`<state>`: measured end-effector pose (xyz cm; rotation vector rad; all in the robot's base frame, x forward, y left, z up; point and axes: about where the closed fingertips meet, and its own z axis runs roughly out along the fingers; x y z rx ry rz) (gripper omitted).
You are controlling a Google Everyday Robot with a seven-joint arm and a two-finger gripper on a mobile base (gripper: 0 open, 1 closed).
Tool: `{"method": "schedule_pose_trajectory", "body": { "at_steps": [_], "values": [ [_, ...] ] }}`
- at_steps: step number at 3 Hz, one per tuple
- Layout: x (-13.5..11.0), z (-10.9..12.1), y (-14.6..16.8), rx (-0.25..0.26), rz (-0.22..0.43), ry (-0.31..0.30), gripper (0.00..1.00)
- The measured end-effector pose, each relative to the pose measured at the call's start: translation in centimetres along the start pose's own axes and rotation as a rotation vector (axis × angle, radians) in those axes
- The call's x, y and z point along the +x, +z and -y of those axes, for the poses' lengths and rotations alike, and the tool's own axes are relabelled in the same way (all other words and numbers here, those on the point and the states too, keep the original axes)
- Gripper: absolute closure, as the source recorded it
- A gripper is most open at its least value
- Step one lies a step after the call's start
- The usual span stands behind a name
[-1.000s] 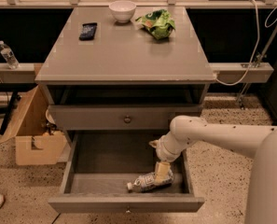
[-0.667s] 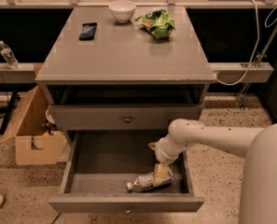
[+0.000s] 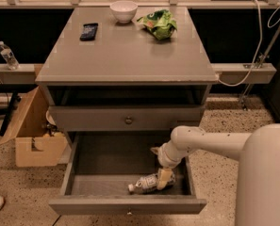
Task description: Pick blue plastic bottle from middle drawer and place on counter
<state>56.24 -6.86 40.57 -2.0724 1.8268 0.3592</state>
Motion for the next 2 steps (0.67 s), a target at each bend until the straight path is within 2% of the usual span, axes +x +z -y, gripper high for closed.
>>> {"method": "schedule_pose_trajectory", "body": {
  "at_steps": [1, 2],
  "values": [
    [1.17, -0.48, 0.98, -0.005, 0.005, -0.012, 0.00],
    [2.03, -1.25, 1.79, -0.021, 0.005, -0.017, 0.19]
  ]
}}
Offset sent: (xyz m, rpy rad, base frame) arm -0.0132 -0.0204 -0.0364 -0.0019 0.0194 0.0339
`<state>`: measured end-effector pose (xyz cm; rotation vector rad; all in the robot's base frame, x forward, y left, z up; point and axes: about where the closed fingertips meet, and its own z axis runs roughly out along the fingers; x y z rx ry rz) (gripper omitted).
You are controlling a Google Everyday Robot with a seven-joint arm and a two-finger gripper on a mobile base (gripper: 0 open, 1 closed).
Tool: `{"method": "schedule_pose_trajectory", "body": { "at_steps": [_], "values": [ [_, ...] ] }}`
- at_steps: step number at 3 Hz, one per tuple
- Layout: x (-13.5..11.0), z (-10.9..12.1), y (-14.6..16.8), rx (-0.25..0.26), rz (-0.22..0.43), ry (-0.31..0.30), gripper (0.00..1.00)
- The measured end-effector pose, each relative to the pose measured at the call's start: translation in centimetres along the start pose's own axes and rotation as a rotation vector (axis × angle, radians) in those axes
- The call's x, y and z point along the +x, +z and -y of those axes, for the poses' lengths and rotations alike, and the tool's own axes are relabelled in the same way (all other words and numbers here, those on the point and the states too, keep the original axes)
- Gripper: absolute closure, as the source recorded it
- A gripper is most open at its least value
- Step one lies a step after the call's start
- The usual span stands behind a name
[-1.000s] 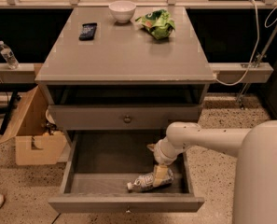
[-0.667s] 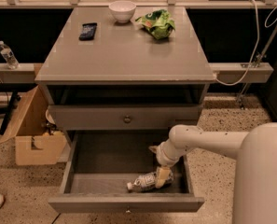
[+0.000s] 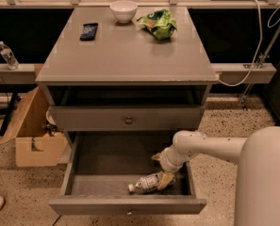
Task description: Pick blue plastic bottle from middle drawer and place on counter
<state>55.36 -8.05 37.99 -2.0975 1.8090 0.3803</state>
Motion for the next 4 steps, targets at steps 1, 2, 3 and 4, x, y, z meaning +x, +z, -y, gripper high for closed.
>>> {"method": "schedule_pose_trajectory", "body": {
  "at_steps": [1, 2, 3, 4],
  "values": [
    [0.4, -1.0, 0.1, -0.010, 0.006, 0.001, 0.43],
    [0.4, -2.0, -0.5, -0.014, 0.021, 0.009, 0.72],
    [0.6, -2.6, -2.7, 0.010, 0.050, 0.021, 0.97],
    [0.9, -1.9, -9.6, 0.066, 0.109, 0.035, 1.00]
  ]
}}
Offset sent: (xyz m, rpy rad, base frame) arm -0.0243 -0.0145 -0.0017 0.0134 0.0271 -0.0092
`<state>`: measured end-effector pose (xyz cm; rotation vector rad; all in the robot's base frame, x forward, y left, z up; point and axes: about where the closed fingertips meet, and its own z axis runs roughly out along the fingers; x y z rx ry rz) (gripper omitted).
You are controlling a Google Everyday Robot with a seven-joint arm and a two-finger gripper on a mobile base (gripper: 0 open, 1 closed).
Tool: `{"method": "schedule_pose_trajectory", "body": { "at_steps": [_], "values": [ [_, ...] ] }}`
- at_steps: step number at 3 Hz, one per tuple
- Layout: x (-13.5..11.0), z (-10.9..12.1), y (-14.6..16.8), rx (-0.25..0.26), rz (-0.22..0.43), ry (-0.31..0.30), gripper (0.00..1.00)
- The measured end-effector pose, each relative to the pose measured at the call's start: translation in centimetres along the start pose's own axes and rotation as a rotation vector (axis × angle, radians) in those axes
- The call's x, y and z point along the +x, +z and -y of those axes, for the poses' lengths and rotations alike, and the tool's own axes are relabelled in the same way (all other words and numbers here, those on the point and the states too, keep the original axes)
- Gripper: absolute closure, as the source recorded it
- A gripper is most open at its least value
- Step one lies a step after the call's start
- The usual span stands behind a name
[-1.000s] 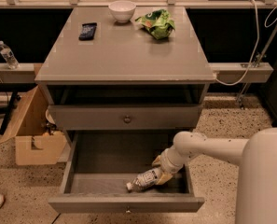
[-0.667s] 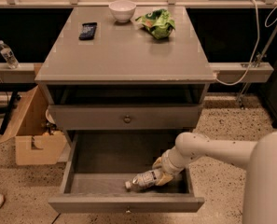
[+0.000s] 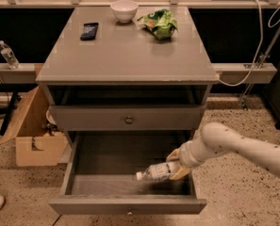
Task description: Pick blue plastic bottle from middle drawer and place on counter
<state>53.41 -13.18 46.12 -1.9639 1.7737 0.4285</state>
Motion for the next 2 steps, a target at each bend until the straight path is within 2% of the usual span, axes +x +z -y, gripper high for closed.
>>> {"method": "schedule_pose_trajectory", "body": {
  "at_steps": [1, 2],
  "values": [
    [0.06, 0.85, -5.07, 0.027, 0.027, 0.014, 1.00],
    [0.06, 0.85, -5.07, 0.027, 0.027, 0.014, 1.00]
  ]
}}
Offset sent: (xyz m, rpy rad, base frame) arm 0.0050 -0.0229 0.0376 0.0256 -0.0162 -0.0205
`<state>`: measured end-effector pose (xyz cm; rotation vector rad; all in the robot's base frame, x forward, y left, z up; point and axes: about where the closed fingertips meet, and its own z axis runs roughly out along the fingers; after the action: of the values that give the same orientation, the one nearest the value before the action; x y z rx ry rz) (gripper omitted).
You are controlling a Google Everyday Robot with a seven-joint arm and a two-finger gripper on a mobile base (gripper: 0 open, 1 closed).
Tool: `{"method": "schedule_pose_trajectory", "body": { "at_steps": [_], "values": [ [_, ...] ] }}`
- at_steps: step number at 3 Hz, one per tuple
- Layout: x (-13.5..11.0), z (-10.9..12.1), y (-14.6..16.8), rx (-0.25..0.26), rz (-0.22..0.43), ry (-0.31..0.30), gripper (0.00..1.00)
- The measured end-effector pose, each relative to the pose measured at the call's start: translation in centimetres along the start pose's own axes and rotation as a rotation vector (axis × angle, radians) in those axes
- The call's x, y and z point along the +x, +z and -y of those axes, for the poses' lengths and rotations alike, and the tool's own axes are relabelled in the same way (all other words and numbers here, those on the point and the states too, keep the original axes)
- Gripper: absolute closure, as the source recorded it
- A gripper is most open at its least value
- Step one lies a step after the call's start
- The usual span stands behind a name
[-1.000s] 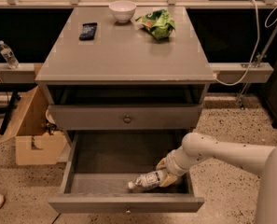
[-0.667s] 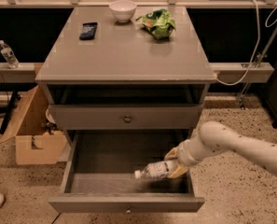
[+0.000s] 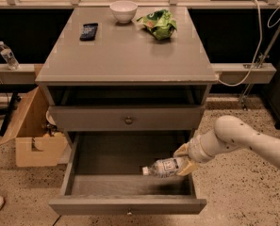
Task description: Pick blue plastic bottle from middle drawer and place on counter
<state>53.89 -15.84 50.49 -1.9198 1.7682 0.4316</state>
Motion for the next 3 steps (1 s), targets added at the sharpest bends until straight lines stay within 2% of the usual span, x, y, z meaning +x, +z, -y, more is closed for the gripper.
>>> {"method": "schedule_pose_trajectory", "body": {
  "at_steps": [1, 2, 3],
  "values": [
    [-0.3, 0.1, -1.8, 0.025, 0.002, -0.015, 1.00],
    [-1.5, 0.6, -6.7, 0.070, -0.002, -0.043, 1.00],
    [-4.0, 2.0, -12.7, 0.107, -0.042, -0.077, 1.00]
  ]
}}
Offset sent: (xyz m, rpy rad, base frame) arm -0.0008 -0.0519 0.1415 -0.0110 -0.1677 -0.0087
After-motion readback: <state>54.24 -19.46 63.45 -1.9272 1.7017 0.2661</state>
